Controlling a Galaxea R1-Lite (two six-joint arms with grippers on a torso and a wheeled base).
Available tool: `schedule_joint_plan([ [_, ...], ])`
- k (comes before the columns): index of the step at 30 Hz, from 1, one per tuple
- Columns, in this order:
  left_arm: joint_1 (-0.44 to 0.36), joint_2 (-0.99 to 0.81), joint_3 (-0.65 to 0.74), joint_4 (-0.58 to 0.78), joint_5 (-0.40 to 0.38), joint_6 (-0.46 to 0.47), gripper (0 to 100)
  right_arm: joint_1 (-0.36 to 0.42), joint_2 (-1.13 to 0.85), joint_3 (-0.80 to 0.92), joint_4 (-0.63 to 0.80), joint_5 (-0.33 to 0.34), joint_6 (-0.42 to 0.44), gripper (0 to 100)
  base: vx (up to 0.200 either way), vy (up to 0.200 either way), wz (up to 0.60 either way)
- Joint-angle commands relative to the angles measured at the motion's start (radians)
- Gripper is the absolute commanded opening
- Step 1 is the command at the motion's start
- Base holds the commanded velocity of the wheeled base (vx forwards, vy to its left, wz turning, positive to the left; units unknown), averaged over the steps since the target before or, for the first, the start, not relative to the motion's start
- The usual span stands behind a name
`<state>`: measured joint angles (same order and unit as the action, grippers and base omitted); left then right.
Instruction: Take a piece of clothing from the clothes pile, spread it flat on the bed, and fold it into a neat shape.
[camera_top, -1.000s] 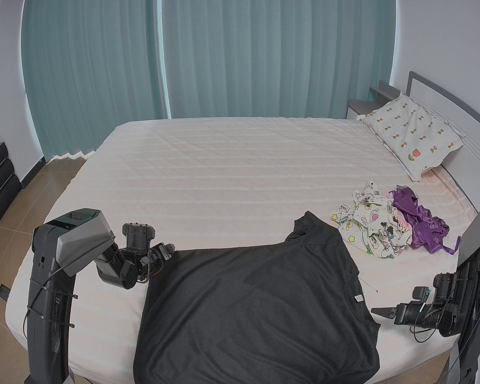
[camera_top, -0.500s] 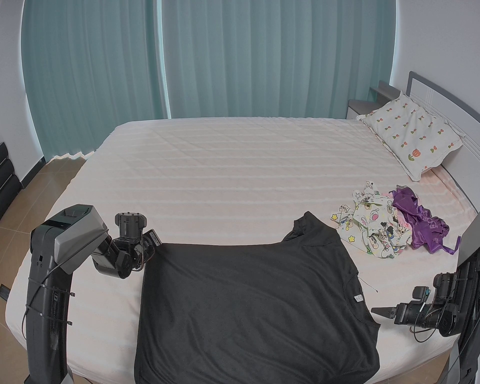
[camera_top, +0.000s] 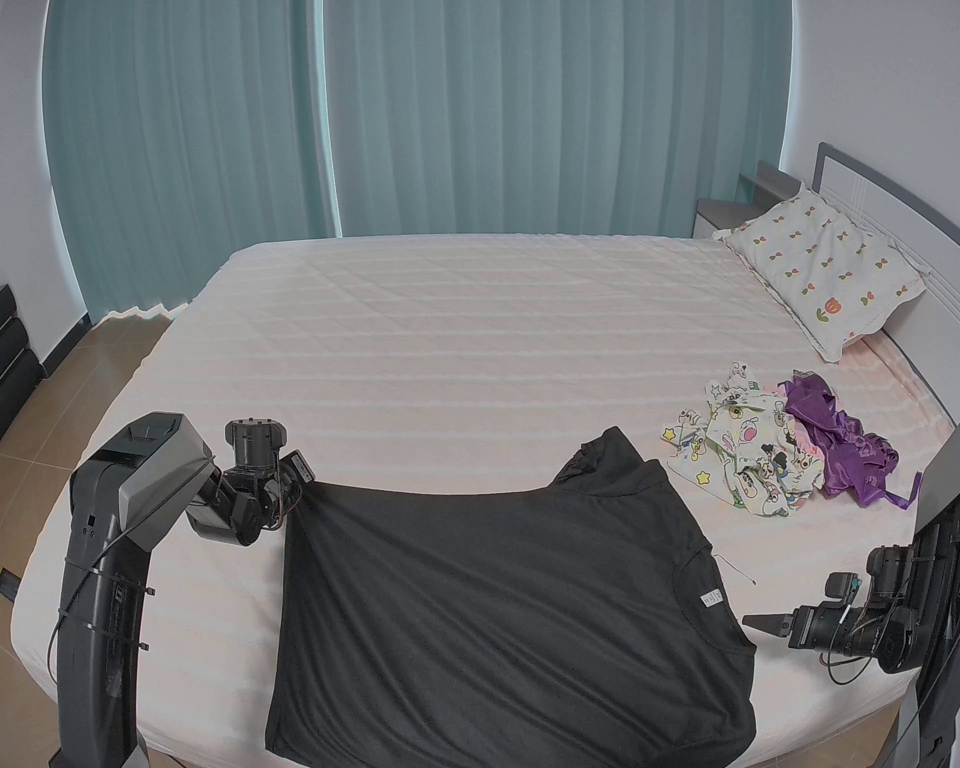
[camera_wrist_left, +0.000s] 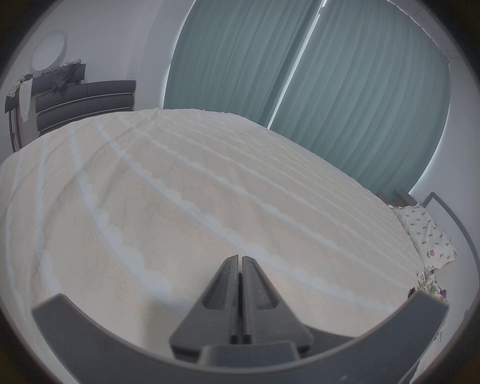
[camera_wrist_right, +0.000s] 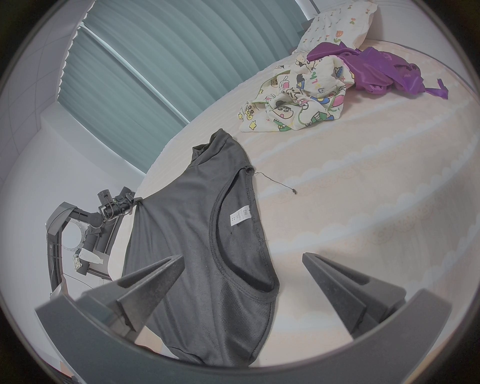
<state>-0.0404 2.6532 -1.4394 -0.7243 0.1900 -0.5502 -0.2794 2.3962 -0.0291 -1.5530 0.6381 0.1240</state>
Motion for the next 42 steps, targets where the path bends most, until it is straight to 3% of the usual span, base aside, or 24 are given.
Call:
schedule_joint_plan([
  [1, 0.001, 0.01, -0.016, 0.008, 0.0, 0.0, 100, 0.0, 0.001, -0.002, -0.012, 0.0, 0.0, 100, 0.0, 0.0, 0.0],
  [9, 0.008, -0.058, 0.04, 0.006, 0.003, -0.014, 100, 0.0, 0.001, 0.003, -0.012, 0.0, 0.002, 100, 0.0, 0.0, 0.0],
  [15, 0.013, -0.2, 0.22, -0.014, -0.006, -0.047, 100, 0.0, 0.005, 0.003, -0.012, 0.0, 0.002, 100, 0.0, 0.0, 0.0],
  [16, 0.01, -0.269, 0.339, -0.049, -0.017, -0.077, 100, -0.001, 0.006, 0.003, -0.012, 0.0, 0.002, 100, 0.0, 0.0, 0.0],
  [20, 0.001, -0.335, 0.507, -0.118, -0.046, -0.119, 100, -0.003, 0.008, 0.003, -0.012, 0.0, 0.002, 100, 0.0, 0.0, 0.0],
  [21, -0.012, -0.378, 0.629, -0.179, -0.064, -0.132, 100, -0.003, 0.008, 0.005, -0.012, 0.0, 0.002, 100, 0.0, 0.0, 0.0],
  [24, -0.042, -0.421, 0.809, -0.268, -0.073, -0.148, 100, -0.003, 0.005, 0.005, -0.012, 0.0, 0.003, 100, -0.133, 0.0, 0.0],
  [30, -0.122, -0.51, 1.08, -0.354, -0.078, -0.267, 100, -0.007, 0.005, 0.003, -0.013, 0.0, 0.003, 100, -0.2, 0.0, 0.0],
  [34, -0.174, -0.524, 1.189, -0.385, -0.083, -0.289, 100, -0.007, 0.006, 0.005, -0.012, 0.0, 0.002, 100, -0.2, 0.0, 0.0],
  [42, -0.19, -0.483, 1.269, -0.425, -0.096, -0.332, 100, -0.006, 0.008, 0.011, -0.012, 0.002, 0.002, 100, -0.2, 0.0, 0.0],
])
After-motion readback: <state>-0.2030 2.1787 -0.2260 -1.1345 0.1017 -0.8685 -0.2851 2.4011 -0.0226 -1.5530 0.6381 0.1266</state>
